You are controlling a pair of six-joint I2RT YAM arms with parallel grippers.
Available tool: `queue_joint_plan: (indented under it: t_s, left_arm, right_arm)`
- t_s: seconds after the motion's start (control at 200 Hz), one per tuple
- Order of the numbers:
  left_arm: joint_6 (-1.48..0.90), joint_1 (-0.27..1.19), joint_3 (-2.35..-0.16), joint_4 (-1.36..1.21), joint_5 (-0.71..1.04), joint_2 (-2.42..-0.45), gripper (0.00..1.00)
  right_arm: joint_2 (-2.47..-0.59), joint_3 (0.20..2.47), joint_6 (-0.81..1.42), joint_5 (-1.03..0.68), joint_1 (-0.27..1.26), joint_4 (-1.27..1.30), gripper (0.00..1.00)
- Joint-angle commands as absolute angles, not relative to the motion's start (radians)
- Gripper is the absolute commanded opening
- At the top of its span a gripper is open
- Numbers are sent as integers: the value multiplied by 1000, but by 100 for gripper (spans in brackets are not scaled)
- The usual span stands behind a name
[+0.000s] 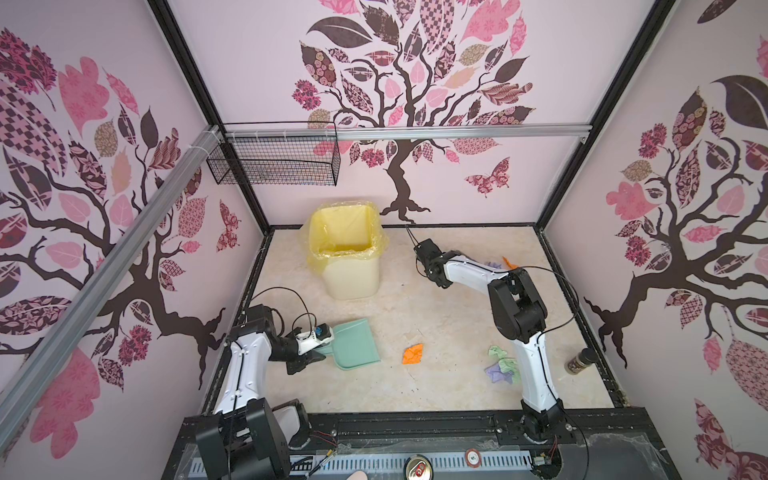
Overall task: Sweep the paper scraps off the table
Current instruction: 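Reach the brush with the right gripper to the scraps farthest from the robot, then sweep scraps with the right gripper's brush toward the dustpan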
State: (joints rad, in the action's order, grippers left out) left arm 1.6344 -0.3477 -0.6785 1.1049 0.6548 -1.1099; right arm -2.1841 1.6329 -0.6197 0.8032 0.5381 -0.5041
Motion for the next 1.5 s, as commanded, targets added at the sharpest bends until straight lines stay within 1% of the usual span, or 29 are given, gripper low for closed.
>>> queue_joint_plan:
  t_s: [0.0, 0.24, 0.43, 0.525, 0.6, 0.7, 0.83, 0.95, 1.095, 1.231, 1.356, 1.426, 1.491]
  left_arm:
    - [1651, -344, -684, 1115, 667, -1115, 0]
    - [1635, -331, -670, 1095, 663, -1109, 0]
    - [1626, -316, -663, 1079, 654, -1114, 0]
    - [1619, -309, -662, 1074, 653, -1115, 0]
    - [1614, -300, -661, 1073, 650, -1114, 0]
    - [1608, -285, -655, 1067, 644, -1105, 0]
    - [1595, -260, -643, 1049, 629, -1087, 0]
    - [1548, -213, -647, 1013, 599, -1097, 0]
    - [1495, -156, -661, 988, 572, -1120, 0]
    - [1480, -143, -656, 978, 575, -1107, 0]
    - [1480, -143, -649, 976, 575, -1090, 0]
    - [1483, -143, -647, 980, 574, -1085, 0]
    - [1486, -143, -643, 980, 573, -1082, 0]
  right_arm:
    - [-2039, 1557, -526, 750, 585, -578, 0]
    - [-1851, 1413, -308, 680, 735, -766, 0]
    - [-1722, 1401, -154, 556, 830, -909, 0]
    - [-1661, 1452, -97, 572, 838, -948, 0]
    - [-1615, 1489, -99, 642, 833, -939, 0]
    - [-1595, 1547, -124, 768, 766, -923, 0]
    - [-1657, 1606, -240, 873, 581, -877, 0]
    - [-1754, 1661, -344, 876, 399, -766, 0]
    - [-1884, 1719, -427, 853, 263, -641, 0]
    - [-2007, 1748, -471, 829, 195, -593, 0]
    - [-2089, 1747, -502, 805, 190, -572, 0]
    - [-2109, 1751, -481, 789, 195, -604, 0]
    - [-2093, 1704, -479, 774, 213, -593, 0]
